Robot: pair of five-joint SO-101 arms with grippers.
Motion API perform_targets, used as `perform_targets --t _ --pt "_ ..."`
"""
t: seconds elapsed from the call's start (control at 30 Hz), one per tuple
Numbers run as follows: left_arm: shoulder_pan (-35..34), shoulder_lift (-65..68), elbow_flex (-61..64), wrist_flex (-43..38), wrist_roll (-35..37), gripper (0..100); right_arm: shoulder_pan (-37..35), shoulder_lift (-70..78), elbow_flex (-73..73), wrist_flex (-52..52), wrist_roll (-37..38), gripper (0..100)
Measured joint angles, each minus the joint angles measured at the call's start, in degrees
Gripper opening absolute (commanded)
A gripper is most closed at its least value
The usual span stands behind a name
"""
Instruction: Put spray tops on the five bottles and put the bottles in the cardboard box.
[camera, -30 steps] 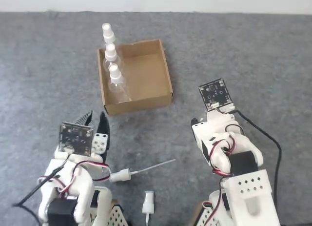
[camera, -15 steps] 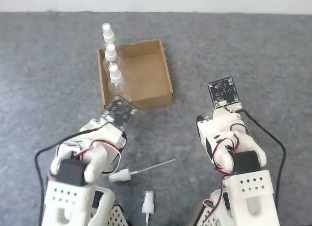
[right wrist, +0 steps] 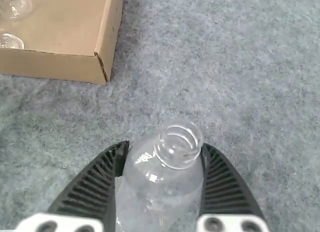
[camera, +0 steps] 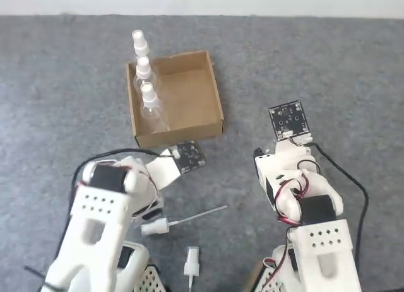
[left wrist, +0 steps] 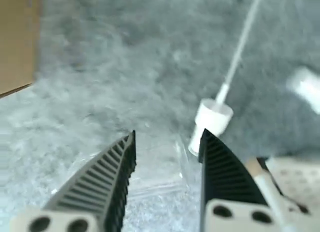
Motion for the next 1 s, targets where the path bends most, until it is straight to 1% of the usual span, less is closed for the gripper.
perform_targets --t 0.2,0.3,0.43,0.53,0.63,0.8,1.0 --pt "0.1 7.1 0.3 0.0 -6.4 19 0.0 0.0 0.0 0.0 0.0 7.8" --pt "0.5 7.9 0.4 0.0 -7.6 19 0.0 0.0 0.0 0.0 0.0 7.9" --pt "4.9 7.9 3.4 -0.2 -7.7 19 0.0 0.0 0.0 0.0 0.0 7.9" --pt "6.4 7.9 3.8 -0.6 -7.7 19 0.0 0.0 0.0 0.0 0.0 7.9" --pt "6.8 7.9 4.1 -1.1 -7.7 19 0.0 0.0 0.0 0.0 0.0 7.9" --pt "6.8 7.9 8.3 -5.5 -7.7 19 0.0 0.0 0.0 0.0 0.0 7.9" --pt "6.8 9.8 8.4 -6.0 -7.7 19 0.0 0.0 0.0 0.0 0.0 7.9"
